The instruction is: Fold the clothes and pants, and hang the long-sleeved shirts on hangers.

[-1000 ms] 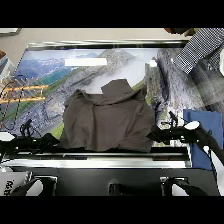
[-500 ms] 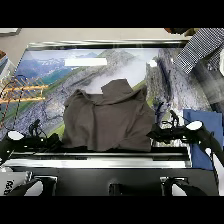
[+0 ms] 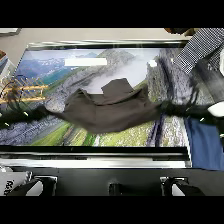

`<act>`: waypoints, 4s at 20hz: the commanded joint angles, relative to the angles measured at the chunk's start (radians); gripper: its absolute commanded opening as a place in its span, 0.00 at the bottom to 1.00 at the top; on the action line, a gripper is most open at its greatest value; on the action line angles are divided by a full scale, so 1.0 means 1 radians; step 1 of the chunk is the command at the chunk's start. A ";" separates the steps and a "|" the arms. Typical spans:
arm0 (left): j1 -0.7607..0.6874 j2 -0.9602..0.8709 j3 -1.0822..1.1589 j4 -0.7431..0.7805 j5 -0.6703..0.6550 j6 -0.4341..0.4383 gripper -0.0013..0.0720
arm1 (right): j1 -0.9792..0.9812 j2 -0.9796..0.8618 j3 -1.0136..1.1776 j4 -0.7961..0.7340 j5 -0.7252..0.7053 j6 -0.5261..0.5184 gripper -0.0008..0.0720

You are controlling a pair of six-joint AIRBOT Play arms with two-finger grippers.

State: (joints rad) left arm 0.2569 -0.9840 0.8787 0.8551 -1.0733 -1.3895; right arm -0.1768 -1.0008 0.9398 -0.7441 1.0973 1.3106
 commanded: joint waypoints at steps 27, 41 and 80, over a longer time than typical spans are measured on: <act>-0.119 -0.149 0.294 0.528 0.307 -0.299 0.04 | 0.002 -0.460 0.681 -0.235 0.002 0.301 0.06; -0.229 -0.824 0.655 0.435 0.305 -0.369 0.14 | 0.119 -0.901 0.682 -0.035 -0.385 0.301 0.07; 0.051 -0.257 0.121 0.409 -0.236 -0.275 0.86 | -0.329 -0.470 -0.282 0.033 0.056 -0.373 0.39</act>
State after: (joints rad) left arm 0.3050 -1.2419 1.0000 1.2716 -1.3167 -1.6608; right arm -0.5064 -1.4487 0.6594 -0.7193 1.1816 0.9642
